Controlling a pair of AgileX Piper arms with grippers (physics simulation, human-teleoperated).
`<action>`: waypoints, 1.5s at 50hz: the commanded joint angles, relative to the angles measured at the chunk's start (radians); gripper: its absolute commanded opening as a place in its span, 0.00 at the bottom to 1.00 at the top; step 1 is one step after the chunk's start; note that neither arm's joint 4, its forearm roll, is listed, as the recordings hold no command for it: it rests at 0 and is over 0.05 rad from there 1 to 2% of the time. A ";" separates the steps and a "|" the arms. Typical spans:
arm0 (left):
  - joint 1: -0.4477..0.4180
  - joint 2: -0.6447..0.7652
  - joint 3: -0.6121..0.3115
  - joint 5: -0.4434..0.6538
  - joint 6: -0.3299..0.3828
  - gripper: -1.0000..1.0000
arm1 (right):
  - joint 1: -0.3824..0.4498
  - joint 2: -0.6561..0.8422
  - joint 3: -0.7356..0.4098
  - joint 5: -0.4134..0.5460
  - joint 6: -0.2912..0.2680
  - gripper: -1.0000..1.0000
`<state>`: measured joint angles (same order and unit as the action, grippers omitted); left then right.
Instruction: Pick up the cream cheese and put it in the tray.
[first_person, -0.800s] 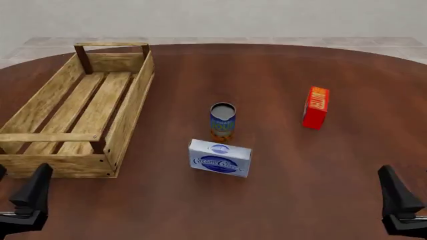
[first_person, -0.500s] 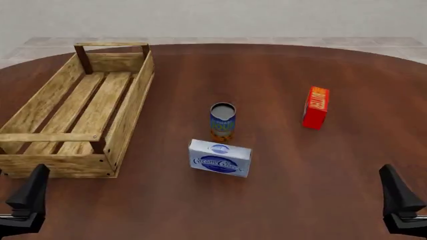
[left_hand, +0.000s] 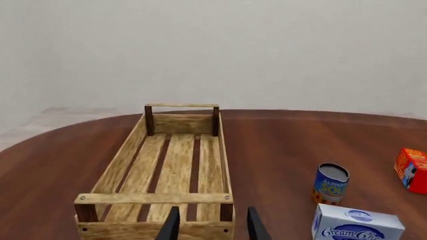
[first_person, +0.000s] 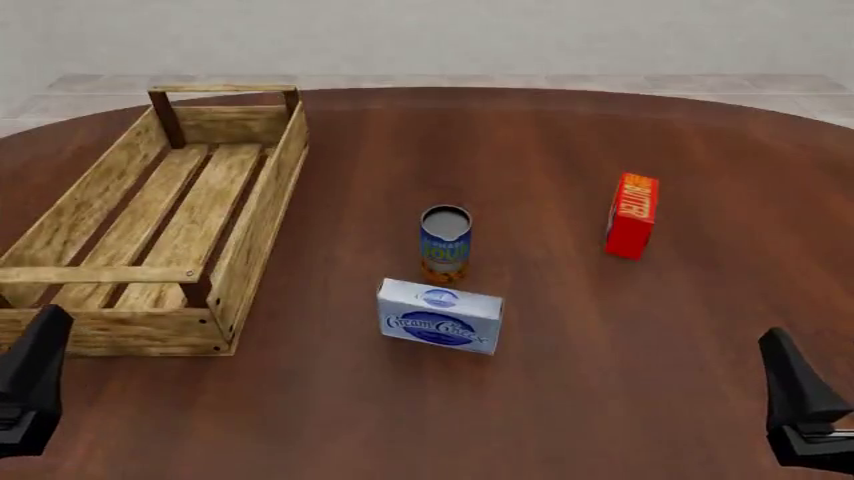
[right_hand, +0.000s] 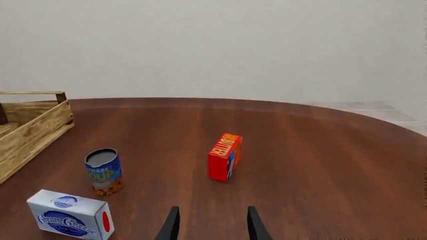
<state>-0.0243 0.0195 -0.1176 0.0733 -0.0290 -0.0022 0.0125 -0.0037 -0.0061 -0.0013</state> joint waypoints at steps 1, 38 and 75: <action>-0.049 0.017 -0.097 0.084 0.003 1.00 | -0.002 0.003 0.001 -0.004 0.001 1.00; -0.292 0.615 -0.365 -0.148 0.034 1.00 | -0.002 0.002 -0.008 0.008 0.006 1.00; -0.536 1.137 -0.691 -0.123 0.272 1.00 | -0.002 0.010 -0.014 0.006 0.000 1.00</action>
<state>-0.5263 1.0531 -0.7347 -0.0841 0.1964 -0.0043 0.0226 -0.0122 -0.0050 0.0003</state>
